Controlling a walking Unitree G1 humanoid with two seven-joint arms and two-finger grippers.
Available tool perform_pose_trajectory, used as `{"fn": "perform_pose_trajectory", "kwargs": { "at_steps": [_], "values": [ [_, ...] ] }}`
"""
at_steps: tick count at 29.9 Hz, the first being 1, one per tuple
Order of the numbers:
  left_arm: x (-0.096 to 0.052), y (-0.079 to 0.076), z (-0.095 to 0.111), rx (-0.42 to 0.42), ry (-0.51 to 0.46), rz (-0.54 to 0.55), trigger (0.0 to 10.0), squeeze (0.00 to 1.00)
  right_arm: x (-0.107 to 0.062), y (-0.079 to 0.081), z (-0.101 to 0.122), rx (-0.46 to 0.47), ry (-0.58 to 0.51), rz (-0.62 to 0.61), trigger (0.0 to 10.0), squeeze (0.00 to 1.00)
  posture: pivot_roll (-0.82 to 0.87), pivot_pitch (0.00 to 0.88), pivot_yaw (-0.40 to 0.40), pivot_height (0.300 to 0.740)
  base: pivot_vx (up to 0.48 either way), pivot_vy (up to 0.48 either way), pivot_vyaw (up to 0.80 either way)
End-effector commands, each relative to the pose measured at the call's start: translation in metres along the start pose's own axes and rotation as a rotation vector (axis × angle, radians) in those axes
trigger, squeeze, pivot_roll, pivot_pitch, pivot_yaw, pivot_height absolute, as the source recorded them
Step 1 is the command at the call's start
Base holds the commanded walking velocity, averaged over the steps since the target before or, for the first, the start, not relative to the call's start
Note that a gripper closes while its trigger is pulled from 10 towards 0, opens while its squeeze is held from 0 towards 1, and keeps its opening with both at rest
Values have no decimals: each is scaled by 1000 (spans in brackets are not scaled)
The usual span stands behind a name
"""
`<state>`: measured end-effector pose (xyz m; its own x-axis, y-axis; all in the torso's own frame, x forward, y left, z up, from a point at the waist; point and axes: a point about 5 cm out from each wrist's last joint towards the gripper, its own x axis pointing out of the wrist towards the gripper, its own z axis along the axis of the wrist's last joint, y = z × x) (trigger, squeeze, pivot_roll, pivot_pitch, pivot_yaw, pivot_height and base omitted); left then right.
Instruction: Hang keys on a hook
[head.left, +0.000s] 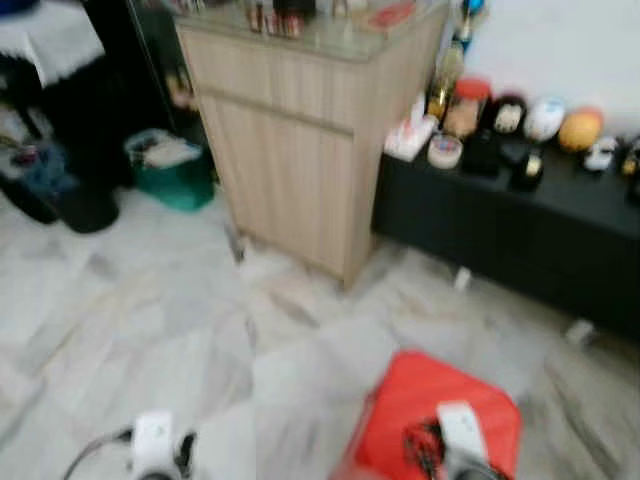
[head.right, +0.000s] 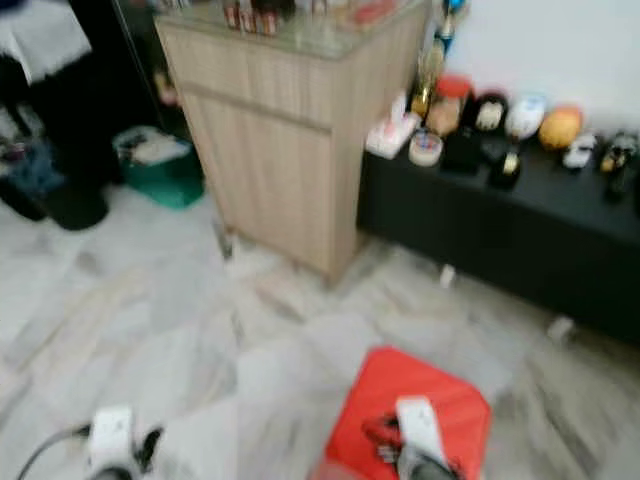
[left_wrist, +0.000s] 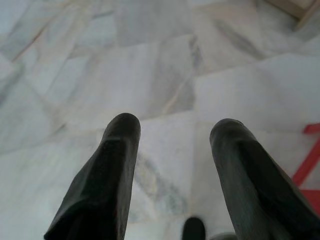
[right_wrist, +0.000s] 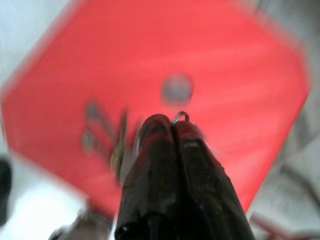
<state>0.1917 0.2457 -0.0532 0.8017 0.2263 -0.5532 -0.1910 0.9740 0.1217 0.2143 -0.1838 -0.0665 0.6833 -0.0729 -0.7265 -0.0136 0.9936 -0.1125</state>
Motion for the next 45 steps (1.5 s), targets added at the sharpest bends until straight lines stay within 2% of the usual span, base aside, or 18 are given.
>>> {"fn": "perform_pose_trajectory", "kwargs": {
  "at_steps": [1, 6, 11, 13, 20, 24, 30, 40, 45],
  "values": [
    [-4, -2, -13, -8, 57, 5, 10000, 0, 1, 2, 10, 22, -64, 6, 10000, 0, 29, 0, -38, 736, 0, 0, 0],
    [-5, -3, -15, -11, 71, 6, 10000, 0, 1, 0, 17, 37, -100, -14, 10000, 0, 33, 0, -42, 736, 0, 0, 0],
    [-5, -3, -17, -17, 83, 8, 10000, 0, 1, -1, 14, 68, -93, -26, 10000, 0, 32, 0, -43, 736, 0, 0, 0],
    [-7, -3, -21, -15, 105, 9, 10000, 0, 0, -2, 7, 123, -61, -45, 10000, 0, 27, 0, -38, 736, 0, 0, 0],
    [-9, -5, -29, -25, 156, 3, 10000, 0, -3, -2, -13, 226, 40, -84, 10000, 0, 23, 0, -31, 736, 0, 0, 0],
    [-10, -5, -31, -35, 170, 8, 10000, 0, -4, 4, -20, 199, 82, -68, 10000, 0, 28, 0, -29, 736, 0, 0, 0],
    [-13, 0, -38, -46, 204, 11, 10000, 0, -4, 10, -21, 203, 84, -46, 10000, 0, 28, 0, -25, 736, 0, 0, 0],
    [-17, 10, -45, -53, 250, 25, 10000, 0, -7, 4, -29, 206, 104, -68, 10000, 0, 27, 0, -25, 736, 0, 0, 0],
    [-21, 25, -49, -62, 278, 46, 10000, 0, -7, 4, -31, 205, 112, -69, 10000, 0, 29, 0, -23, 736, -49, 0, 0]
  ]
}}
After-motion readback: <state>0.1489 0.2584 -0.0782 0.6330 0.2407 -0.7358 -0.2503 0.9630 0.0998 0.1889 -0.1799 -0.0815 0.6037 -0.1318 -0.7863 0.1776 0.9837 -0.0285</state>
